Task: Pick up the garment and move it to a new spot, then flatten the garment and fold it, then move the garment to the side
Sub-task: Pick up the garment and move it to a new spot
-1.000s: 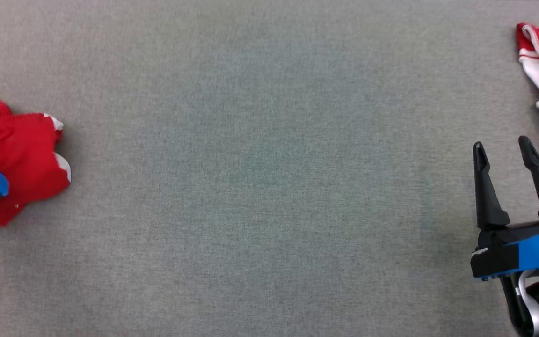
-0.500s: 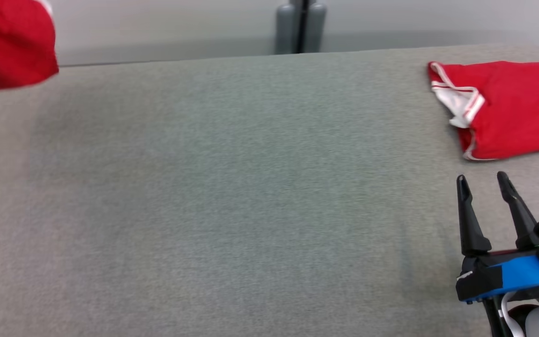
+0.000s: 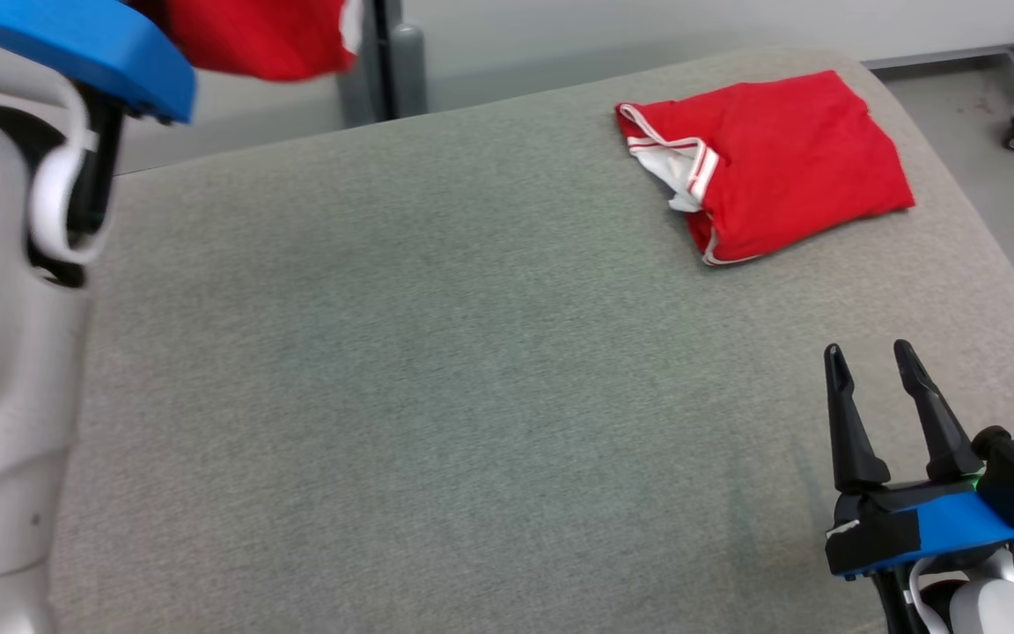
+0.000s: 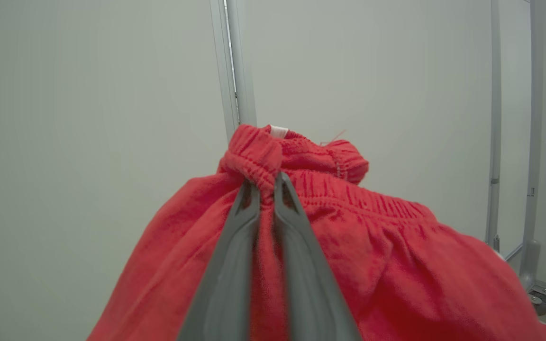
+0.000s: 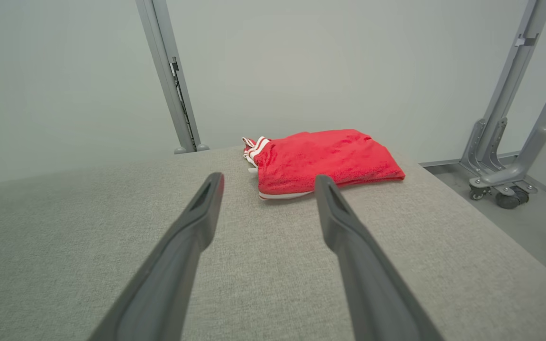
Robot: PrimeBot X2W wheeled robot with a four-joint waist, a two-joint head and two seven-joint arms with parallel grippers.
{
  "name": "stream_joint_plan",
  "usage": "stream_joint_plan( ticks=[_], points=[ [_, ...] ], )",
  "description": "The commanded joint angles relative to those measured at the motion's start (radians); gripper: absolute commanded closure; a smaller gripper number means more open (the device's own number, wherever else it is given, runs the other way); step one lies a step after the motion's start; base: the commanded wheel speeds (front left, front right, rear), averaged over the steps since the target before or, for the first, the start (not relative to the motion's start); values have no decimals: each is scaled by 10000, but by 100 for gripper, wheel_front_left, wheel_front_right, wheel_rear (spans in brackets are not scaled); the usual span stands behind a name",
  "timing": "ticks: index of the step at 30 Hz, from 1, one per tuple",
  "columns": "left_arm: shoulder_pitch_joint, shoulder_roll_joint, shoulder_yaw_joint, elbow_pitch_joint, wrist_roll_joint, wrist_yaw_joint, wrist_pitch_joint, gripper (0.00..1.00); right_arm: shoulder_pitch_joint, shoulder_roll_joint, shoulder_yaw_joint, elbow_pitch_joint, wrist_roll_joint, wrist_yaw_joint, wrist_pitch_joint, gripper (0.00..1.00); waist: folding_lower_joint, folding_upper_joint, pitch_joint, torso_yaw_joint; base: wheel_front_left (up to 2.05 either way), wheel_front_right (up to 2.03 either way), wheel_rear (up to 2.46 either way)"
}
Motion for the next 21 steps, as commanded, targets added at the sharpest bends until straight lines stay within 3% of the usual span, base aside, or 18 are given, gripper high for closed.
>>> stream_joint_plan(
  ticks=[1, 10, 21],
  points=[
    [247, -63, -114, -46, 22, 58, 54, 100, -85, 8, 41, 60, 96, 1, -93, 0, 2, -1, -72, -176, 0, 0, 0],
    [1792, -616, -809, 381, -89, 115, -200, 100, -228, 8, 317, 409, 238, 1, -374, 0, 2, -1, -4, -554, 0, 0, 0],
    [4036, -1292, -1505, 2108, -285, 268, -942, 100, -457, 7, 656, 588, 338, 1, -462, 0, 2, -1, 161, -690, 0, 0, 0]
  ],
)
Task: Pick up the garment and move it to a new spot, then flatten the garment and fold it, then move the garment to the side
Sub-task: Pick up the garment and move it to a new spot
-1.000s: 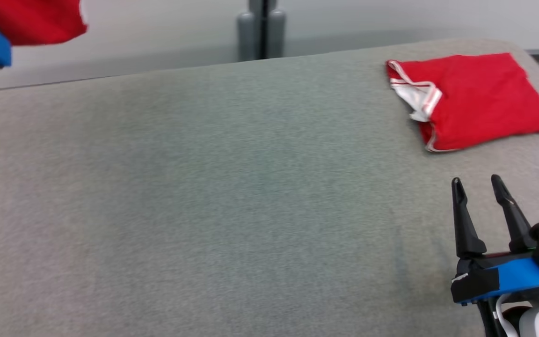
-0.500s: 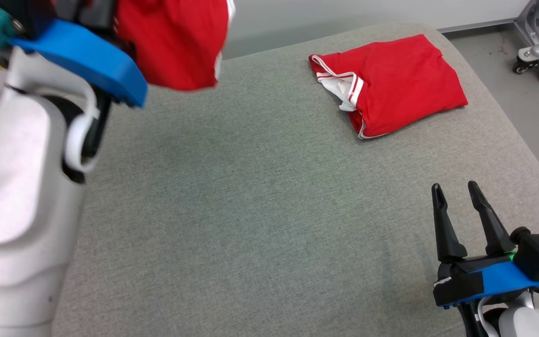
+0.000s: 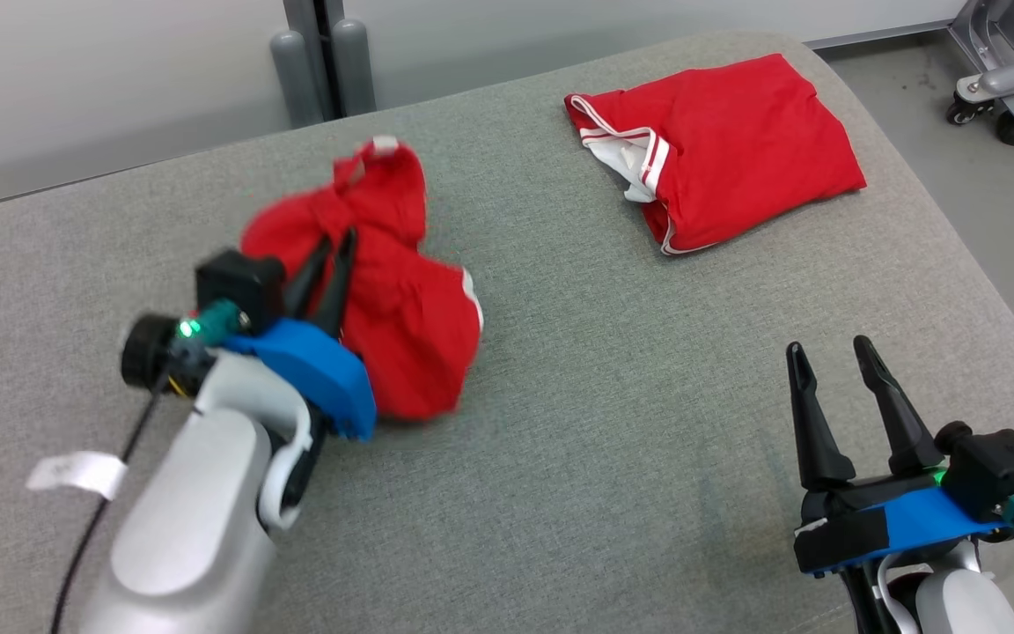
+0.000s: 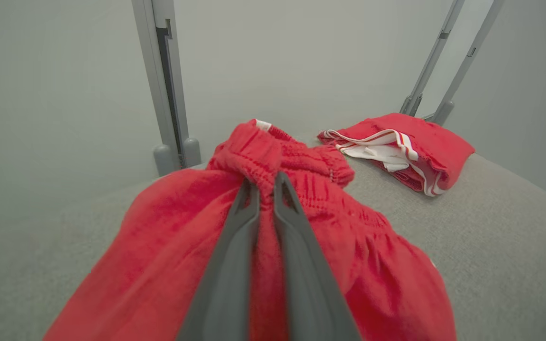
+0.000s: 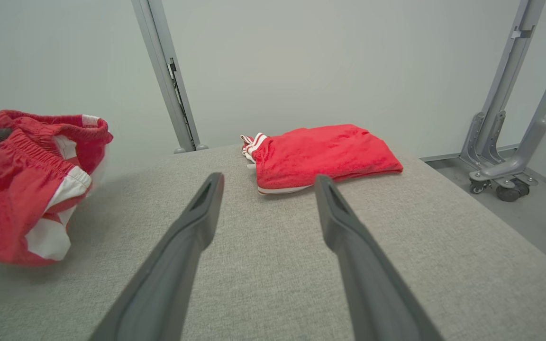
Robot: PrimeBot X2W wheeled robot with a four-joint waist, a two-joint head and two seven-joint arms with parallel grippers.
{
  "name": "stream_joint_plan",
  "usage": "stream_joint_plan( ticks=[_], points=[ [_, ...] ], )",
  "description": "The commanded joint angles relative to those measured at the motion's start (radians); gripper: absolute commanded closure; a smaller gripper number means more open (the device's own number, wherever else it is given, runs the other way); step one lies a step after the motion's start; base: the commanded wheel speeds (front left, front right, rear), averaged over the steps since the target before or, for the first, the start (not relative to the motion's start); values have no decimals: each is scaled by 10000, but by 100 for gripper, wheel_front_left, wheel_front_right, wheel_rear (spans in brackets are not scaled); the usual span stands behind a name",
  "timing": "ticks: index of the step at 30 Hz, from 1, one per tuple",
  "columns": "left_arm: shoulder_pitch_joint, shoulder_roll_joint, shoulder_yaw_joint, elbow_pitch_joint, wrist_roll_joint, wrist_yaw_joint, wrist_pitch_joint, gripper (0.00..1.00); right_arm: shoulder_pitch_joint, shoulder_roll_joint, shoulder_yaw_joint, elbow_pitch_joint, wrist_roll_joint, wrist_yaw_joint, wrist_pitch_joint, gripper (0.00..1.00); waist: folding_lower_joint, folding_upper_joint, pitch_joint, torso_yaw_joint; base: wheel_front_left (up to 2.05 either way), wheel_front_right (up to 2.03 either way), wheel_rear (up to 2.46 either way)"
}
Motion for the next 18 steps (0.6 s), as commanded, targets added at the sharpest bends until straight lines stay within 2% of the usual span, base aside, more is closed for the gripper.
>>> stream_joint_plan(
  ticks=[1, 3, 4, 5, 6, 12, 18],
  points=[
    [215, -18, -114, 207, 51, 25, -124, 100, -122, 4, 12, 45, 29, 1, -50, 0, 0, -1, -1, 3, 0, 0, 0],
    [340, -113, -209, 556, 76, -2, -304, 100, -104, 5, 28, 64, 10, 1, -48, 0, 0, -1, -24, 24, 0, 0, 0],
    [366, -125, -272, 724, 169, -6, -445, 93, -92, 6, 34, 89, -6, 1, -44, 0, 0, -1, -48, 42, 0, 0, 0],
    [372, -169, -297, 836, 205, 30, -639, 4, -77, 4, 38, 100, -32, 1, -33, 0, 0, -1, -78, 71, 0, 0, 0],
    [381, -239, -299, 940, 198, 53, -847, 0, -55, 6, 43, 109, -62, 1, -26, 0, 0, -1, -114, 110, 0, 0, 0],
    [364, -379, -164, 1114, 218, 155, -2047, 0, 145, 6, -8, 174, -147, 1, 63, 0, 0, -1, -478, 513, 0, 0, 0],
    [654, -256, 67, 786, 287, 428, -2573, 0, 310, 3, -25, 132, -234, 1, 162, 0, 0, -1, -896, 1004, 0, 0, 0]
  ],
)
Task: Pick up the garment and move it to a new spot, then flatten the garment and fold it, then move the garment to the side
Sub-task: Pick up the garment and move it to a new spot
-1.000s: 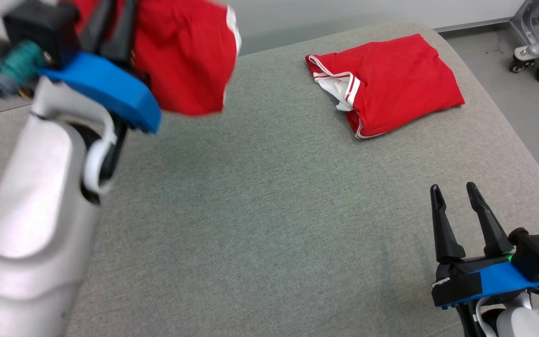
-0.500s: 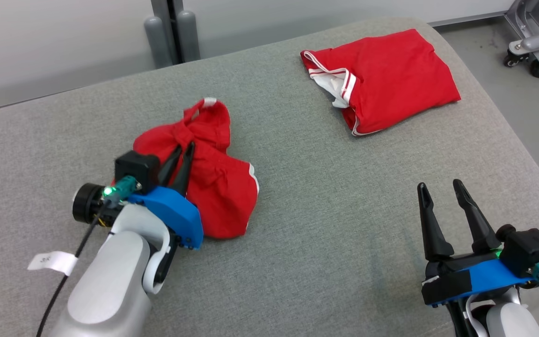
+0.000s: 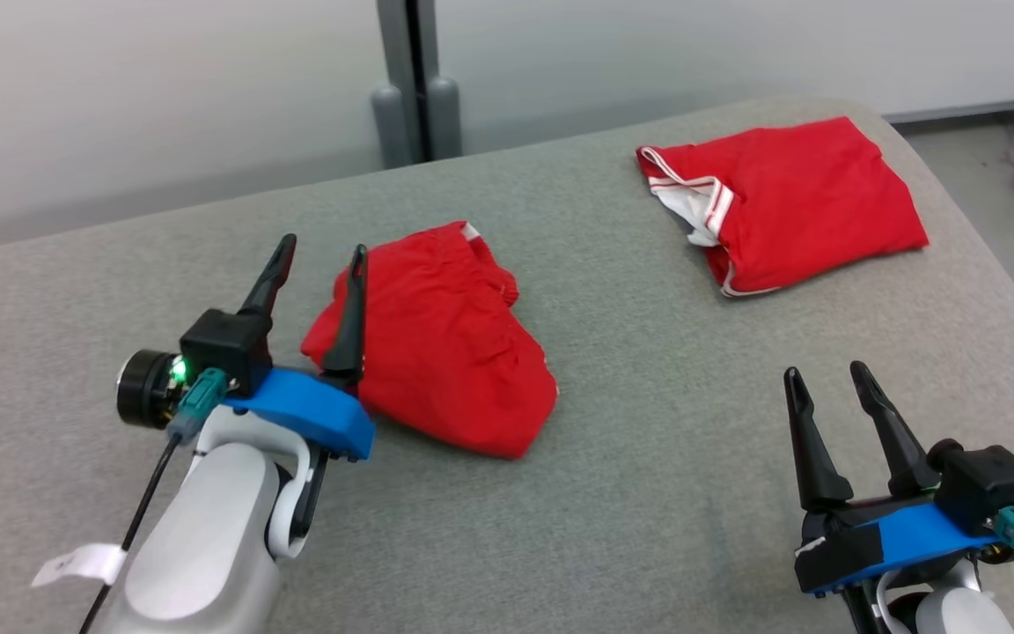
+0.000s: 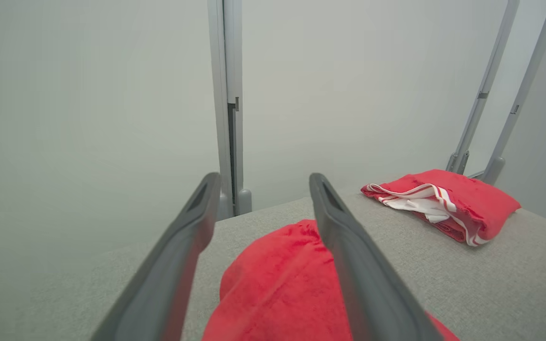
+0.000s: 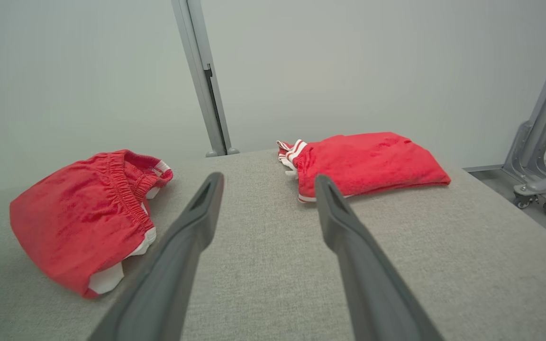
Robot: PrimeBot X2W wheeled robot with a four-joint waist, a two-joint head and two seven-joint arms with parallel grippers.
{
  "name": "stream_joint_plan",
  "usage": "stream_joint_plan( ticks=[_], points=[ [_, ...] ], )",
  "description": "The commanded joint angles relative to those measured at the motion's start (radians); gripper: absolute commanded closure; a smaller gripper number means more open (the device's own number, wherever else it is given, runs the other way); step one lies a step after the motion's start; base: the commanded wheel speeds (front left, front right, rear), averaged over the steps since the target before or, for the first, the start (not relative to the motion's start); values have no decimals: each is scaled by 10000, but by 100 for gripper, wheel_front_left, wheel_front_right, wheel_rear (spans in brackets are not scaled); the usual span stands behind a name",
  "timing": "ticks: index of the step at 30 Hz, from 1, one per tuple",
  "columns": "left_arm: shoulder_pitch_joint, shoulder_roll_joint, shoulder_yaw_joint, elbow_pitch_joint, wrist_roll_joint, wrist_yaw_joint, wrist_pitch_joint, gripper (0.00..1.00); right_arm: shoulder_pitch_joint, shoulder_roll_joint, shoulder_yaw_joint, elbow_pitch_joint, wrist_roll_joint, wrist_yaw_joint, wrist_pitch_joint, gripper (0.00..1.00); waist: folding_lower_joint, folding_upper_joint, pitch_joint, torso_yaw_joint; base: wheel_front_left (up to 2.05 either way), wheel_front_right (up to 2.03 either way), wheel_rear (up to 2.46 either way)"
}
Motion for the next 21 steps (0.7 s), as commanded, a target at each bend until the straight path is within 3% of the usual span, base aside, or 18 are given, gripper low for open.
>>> stream_joint_plan(
  ticks=[1, 14, 21],
  points=[
    [277, 171, 196, -212, 20, 131, -114, 0, 102, 1, -3, -76, -87, 1, 36, 0, 0, 0, -112, 169, 0, 0, 0],
    [2347, 858, 1427, -2406, 40, 969, -232, 0, 514, -2, -229, -310, -142, 1, 336, 0, 0, 0, -845, 1446, 0, 0, 0],
    [3495, 1123, 1853, -3112, -76, 895, -236, 0, 800, -4, -350, -433, -189, 1, 519, 0, 0, 0, -1214, 2007, 0, 0, 0]
  ],
)
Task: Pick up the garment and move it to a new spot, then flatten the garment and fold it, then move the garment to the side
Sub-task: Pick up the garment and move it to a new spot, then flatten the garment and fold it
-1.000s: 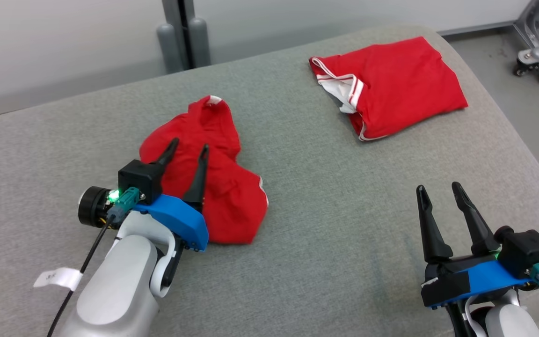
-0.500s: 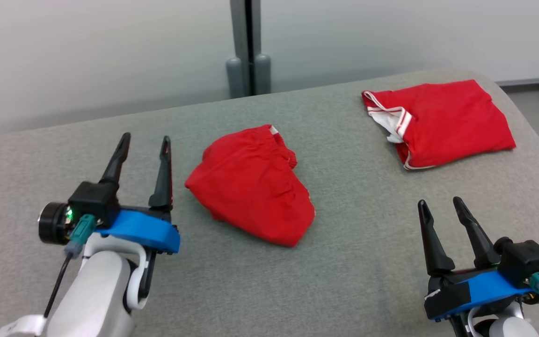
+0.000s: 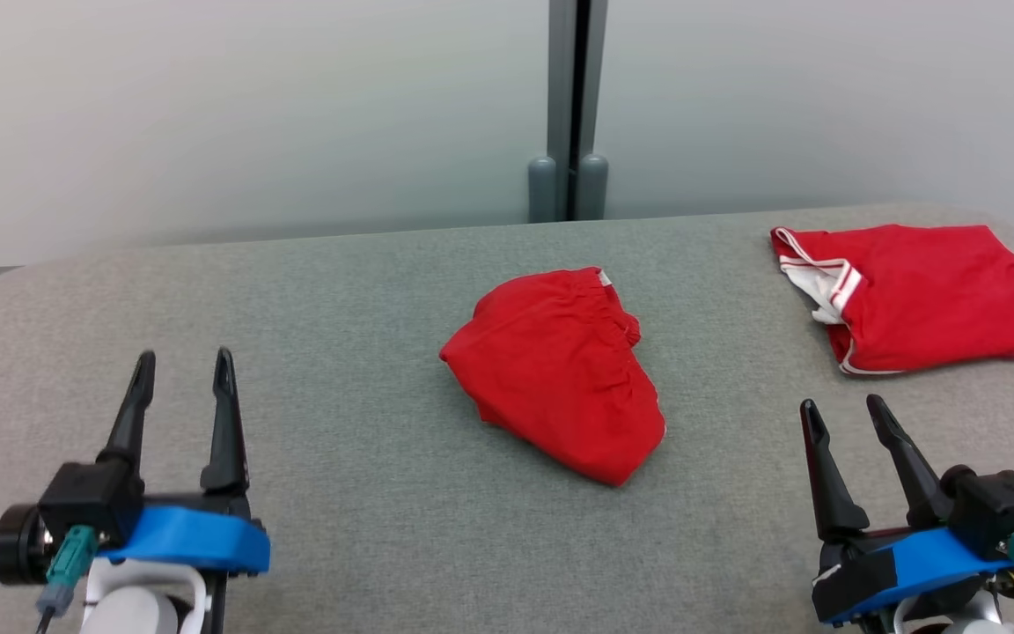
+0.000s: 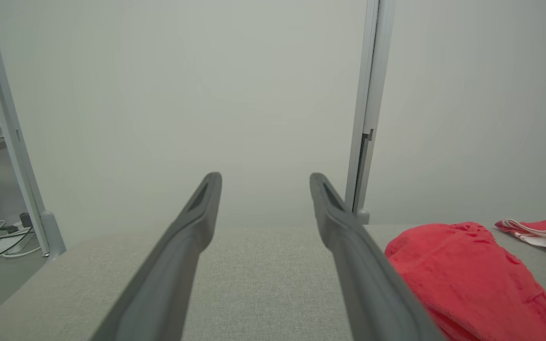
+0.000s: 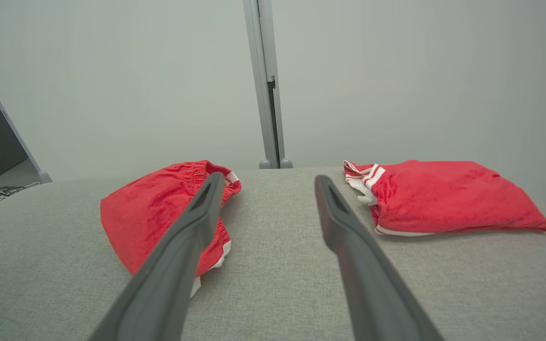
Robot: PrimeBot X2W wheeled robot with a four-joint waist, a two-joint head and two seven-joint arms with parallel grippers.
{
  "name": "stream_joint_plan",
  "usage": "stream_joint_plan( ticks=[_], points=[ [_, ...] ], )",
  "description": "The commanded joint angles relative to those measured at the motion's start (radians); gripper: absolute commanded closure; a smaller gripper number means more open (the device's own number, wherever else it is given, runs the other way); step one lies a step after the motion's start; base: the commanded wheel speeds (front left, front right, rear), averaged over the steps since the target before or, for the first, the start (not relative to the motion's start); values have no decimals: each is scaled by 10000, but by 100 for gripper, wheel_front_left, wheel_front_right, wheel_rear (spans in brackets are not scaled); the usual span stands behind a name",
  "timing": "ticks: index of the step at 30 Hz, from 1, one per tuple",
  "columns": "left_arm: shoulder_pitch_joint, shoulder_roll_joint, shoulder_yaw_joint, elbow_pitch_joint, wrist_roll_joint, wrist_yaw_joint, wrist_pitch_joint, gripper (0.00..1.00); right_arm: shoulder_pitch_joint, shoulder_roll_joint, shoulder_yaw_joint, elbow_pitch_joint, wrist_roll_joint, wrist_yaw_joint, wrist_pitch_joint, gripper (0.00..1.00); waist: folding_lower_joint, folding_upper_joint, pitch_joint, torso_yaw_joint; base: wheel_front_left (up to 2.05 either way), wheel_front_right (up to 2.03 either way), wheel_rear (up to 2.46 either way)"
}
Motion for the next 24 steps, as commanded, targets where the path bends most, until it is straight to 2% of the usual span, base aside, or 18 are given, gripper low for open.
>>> stream_joint_plan(
  ticks=[1, 12, 24],
  points=[
    [175, 61, 21, -43, 0, -48, -43, 0, 177, -8, -19, -54, -15, 1, 9, 0, 1, 0, -31, 53, 0, 0, 0],
    [1477, 118, 226, -378, -333, -78, -44, 0, 583, -7, -74, -200, -90, 1, 188, 0, 1, 0, -282, 430, 0, 0, 0],
    [1784, 208, 186, -768, -417, 100, 109, 0, 769, -9, -150, -277, -23, 1, 324, 0, 1, 0, -352, 450, 0, 0, 0]
  ],
)
